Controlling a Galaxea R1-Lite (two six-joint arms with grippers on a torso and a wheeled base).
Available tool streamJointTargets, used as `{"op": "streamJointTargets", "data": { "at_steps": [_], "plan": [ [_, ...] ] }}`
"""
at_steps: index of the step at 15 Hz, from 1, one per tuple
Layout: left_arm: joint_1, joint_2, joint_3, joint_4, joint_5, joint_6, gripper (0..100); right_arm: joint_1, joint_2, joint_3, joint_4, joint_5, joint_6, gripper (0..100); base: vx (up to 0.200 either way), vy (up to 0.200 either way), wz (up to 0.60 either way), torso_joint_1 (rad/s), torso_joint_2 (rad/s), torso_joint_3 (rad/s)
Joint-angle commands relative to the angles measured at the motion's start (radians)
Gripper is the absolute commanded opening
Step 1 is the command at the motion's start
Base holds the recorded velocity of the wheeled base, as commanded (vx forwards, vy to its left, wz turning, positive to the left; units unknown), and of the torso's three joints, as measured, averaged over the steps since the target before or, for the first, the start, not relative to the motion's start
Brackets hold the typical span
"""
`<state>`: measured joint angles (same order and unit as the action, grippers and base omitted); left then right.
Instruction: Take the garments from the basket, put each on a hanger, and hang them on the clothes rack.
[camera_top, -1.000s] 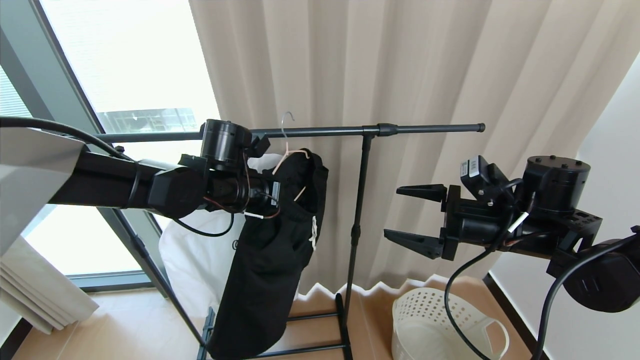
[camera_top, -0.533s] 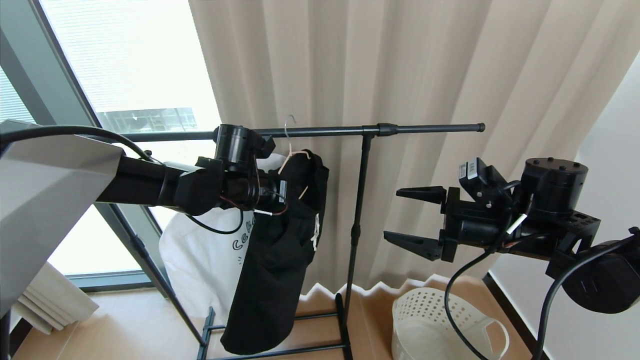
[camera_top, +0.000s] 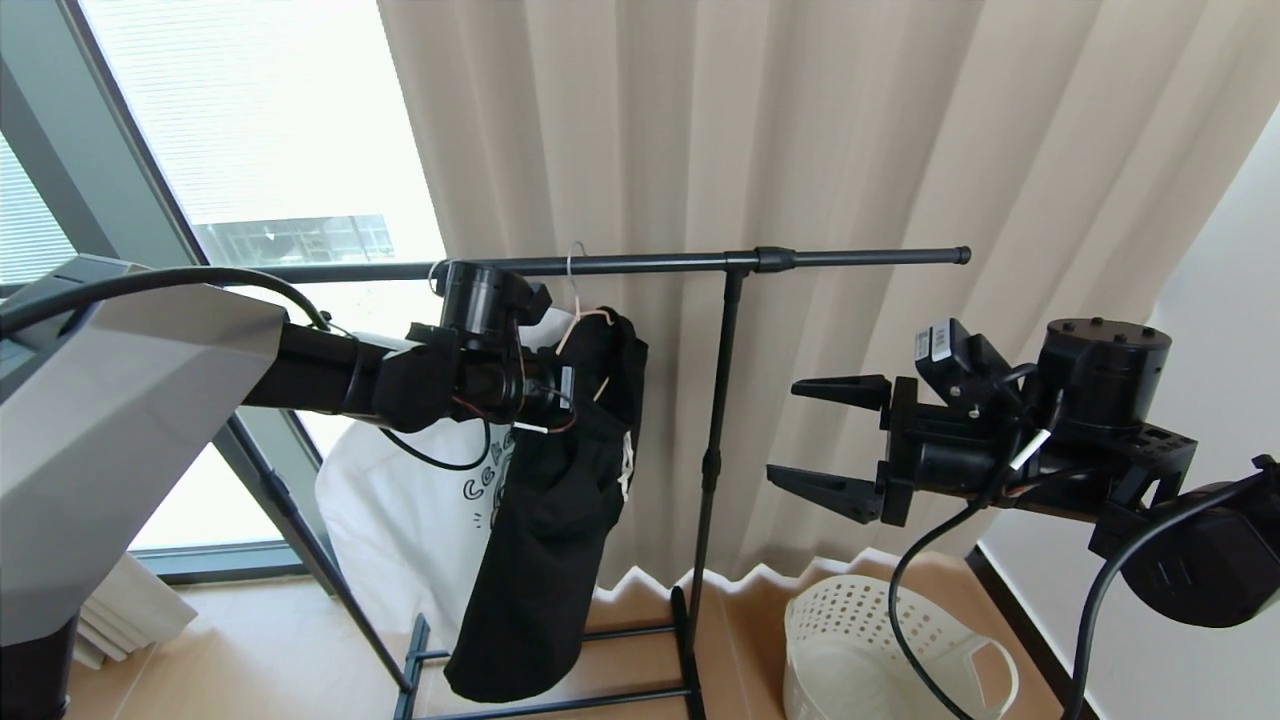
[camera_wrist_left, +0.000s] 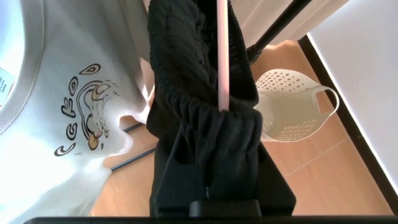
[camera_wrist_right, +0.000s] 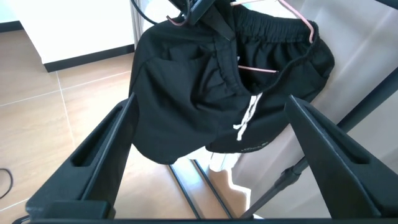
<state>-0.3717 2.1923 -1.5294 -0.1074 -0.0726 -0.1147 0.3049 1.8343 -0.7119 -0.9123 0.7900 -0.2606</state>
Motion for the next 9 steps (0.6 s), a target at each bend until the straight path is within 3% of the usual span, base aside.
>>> {"op": "streamJointTargets", "data": {
  "at_steps": [1, 6, 7, 9],
  "plan": [
    [0.002, 0.01, -0.003, 0.0, -0.001, 0.0, 0, 0.0, 0.002, 0.0, 0.0, 0.002, 0.0, 100, 0.0, 0.0, 0.0, 0.0, 0.0, 0.0],
    [0.004, 0.024, -0.003, -0.001, 0.0, -0.016, 0, 0.0, 0.003, -0.001, 0.0, 0.0, 0.0, 100, 0.0, 0.0, 0.0, 0.0, 0.0, 0.0],
    [0.004, 0.024, -0.003, -0.001, -0.001, -0.016, 100, 0.0, 0.003, -0.001, 0.0, 0.002, 0.0, 100, 0.0, 0.0, 0.0, 0.0, 0.0, 0.0],
    [0.002, 0.017, 0.002, 0.0, 0.0, -0.02, 100, 0.0, 0.003, 0.0, 0.0, 0.0, 0.0, 100, 0.0, 0.0, 0.0, 0.0, 0.0, 0.0]
  ]
}}
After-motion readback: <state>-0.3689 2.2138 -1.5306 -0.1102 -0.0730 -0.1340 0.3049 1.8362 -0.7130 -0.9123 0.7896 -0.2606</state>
